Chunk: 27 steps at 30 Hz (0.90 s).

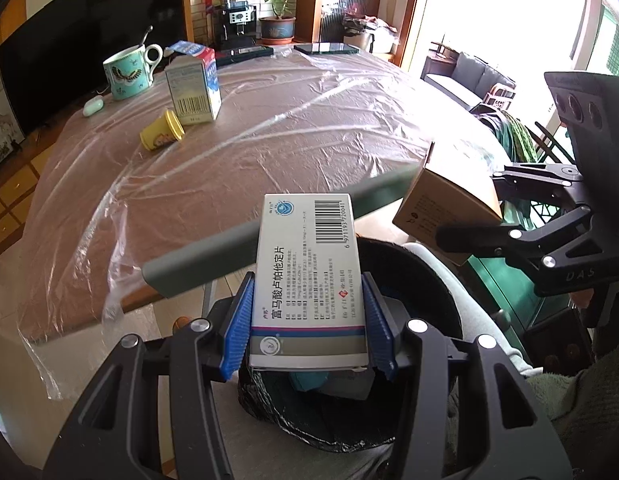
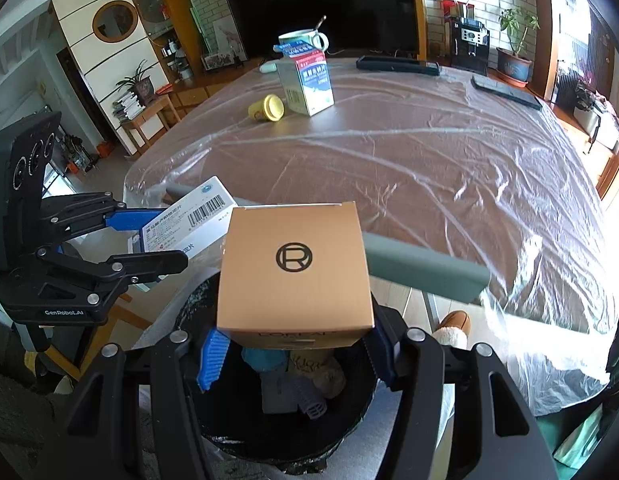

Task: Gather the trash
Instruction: 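Carry the medicine box with the left tool while the right tool carries the cardboard box to the bin, then open the left tool over the bin while the right tool releases the cardboard box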

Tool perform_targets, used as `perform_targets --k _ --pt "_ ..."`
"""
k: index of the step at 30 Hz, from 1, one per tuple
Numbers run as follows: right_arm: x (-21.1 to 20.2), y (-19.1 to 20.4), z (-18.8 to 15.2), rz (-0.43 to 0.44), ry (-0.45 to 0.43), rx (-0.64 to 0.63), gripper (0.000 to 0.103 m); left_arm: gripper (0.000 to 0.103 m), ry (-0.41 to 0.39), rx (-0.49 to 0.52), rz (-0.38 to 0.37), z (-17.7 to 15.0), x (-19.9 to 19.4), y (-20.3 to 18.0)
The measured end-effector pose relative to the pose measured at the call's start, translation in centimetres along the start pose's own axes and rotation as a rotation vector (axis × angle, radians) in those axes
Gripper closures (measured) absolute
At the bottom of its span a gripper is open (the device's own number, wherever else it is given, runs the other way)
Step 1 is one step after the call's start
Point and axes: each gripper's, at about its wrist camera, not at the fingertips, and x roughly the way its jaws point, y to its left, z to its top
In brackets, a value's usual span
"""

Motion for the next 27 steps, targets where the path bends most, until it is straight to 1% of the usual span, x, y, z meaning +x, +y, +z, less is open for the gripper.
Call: perform_targets --k 9,16,22,27 --pt "0.9 0.3 -1.6 0.005 0.044 0.003 0.045 0.051 0.043 0.019 0.005 -1.5 1.0 -0.8" --pt "2.6 0.2 -2.9 0.02 0.097 0.022 0.045 0.051 0.084 0.001 -0.013 -2.7 2.4 -1.1" --pt "4.4 0.2 -4.1 0.029 0.149 0.033 0.045 0.051 0.14 -0.02 -0.022 -3.9 4.7 -0.9" --pt "5.6 -0.1 -5.0 0.029 0.18 0.054 0.045 0.051 0.169 -0.041 -0.033 -4.6 6.0 -0.8"
